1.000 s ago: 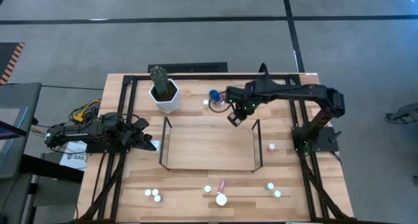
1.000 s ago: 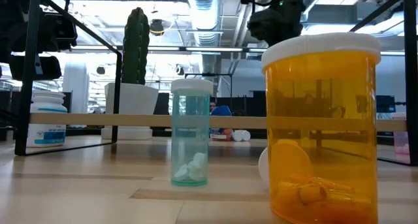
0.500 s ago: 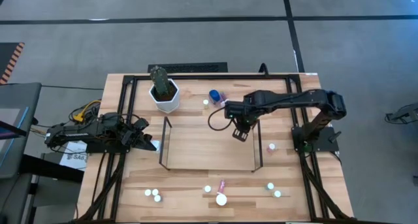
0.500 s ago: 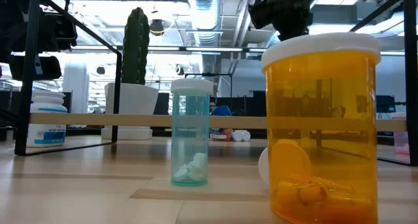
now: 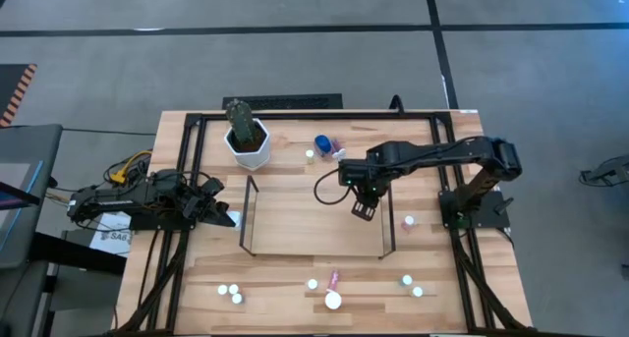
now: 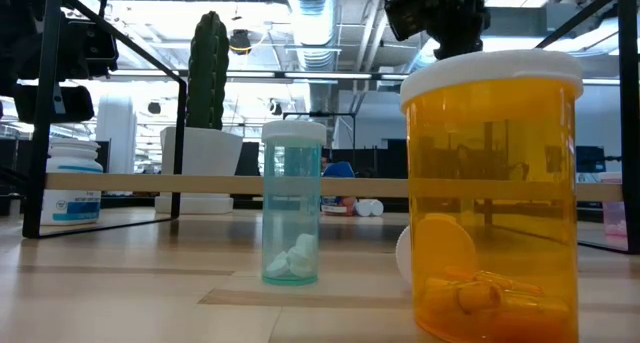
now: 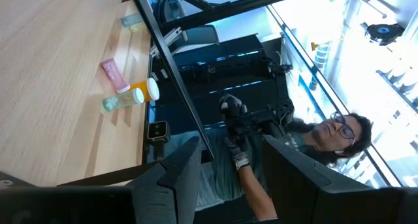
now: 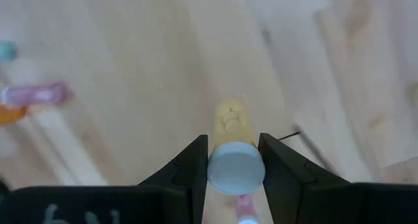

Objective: Pick and place medicine bottles onto shelf by color
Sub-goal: Put the orange pill bottle on the shelf

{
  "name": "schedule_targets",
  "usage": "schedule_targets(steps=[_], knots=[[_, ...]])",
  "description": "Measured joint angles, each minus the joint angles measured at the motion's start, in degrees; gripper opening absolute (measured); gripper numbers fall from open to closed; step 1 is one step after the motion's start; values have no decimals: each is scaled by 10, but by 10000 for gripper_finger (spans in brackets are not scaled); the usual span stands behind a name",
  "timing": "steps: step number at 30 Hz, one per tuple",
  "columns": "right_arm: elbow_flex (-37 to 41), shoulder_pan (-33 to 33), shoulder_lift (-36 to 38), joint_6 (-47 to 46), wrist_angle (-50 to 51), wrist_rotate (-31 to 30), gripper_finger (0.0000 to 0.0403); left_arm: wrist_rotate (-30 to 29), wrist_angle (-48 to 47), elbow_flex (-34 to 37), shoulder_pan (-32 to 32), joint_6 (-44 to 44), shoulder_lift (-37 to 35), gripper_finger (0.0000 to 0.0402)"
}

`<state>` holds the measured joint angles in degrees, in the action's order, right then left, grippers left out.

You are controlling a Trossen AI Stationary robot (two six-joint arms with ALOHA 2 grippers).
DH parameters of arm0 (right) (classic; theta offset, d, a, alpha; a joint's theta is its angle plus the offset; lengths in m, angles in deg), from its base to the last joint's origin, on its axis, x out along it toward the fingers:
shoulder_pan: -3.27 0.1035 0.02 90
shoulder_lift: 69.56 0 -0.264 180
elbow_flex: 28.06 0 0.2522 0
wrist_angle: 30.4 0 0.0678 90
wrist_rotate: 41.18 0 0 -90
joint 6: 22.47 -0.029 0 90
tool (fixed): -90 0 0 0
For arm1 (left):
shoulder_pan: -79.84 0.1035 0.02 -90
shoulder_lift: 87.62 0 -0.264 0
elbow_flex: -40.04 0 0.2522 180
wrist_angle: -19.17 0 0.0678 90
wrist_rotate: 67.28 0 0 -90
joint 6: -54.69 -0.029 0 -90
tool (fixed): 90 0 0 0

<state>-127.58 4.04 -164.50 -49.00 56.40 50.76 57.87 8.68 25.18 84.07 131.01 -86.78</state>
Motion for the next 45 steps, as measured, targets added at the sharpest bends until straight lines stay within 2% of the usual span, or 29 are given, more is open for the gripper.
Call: schedule_targets(steps=[4,9,14,18,28,45], knots=[[0,18,-2,30,13,4,137,0,0,0,0,0,0,144],[-1,31,-49,86,37,5,137,0,0,0,0,0,0,144],[0,15,-110,137,53,22,137,0,0,0,0,0,0,144],[0,2,-129,170,69,40,137,0,0,0,0,0,0,144],[0,-9,-116,206,30,18,137,0,0,0,0,0,0,144],[0,-17,-115,210,-8,11,141,0,0,0,0,0,0,144]])
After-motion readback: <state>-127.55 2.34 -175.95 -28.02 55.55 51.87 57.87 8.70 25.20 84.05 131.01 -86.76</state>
